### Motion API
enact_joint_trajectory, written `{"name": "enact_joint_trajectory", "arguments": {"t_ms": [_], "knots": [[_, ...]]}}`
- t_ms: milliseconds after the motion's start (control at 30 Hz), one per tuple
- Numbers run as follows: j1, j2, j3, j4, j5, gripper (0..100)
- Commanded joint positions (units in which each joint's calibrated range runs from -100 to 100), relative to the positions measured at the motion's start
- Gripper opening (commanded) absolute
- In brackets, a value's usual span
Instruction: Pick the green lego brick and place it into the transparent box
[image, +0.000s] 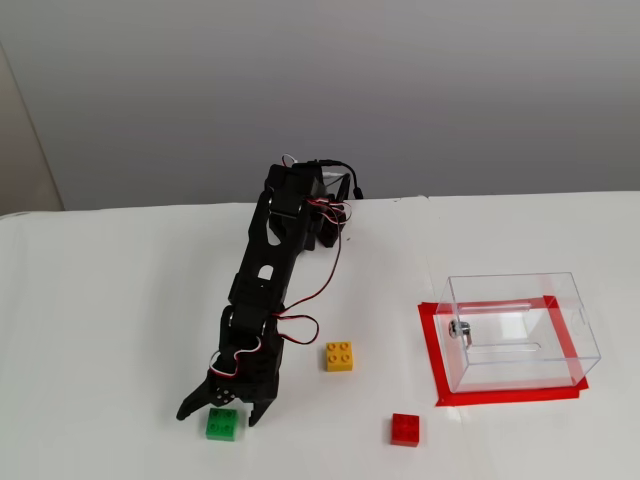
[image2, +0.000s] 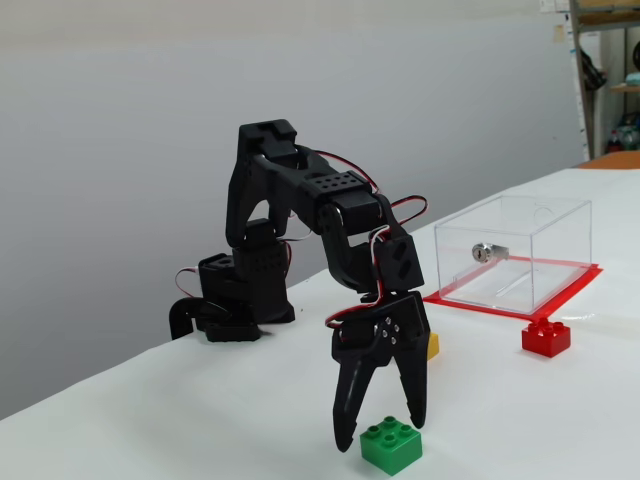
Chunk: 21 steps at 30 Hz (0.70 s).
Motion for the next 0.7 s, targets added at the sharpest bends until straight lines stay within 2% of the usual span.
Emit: {"name": "enact_joint_trajectory", "arguments": {"t_ms": [0, 500, 667], "knots": [[0.5, -0.41, -2.23, 0.0, -1.02, 45], [0.72, 1.97, -2.41, -0.35, -0.86, 44], [1.39, 2.05, -2.41, 0.08, -0.92, 34]]}}
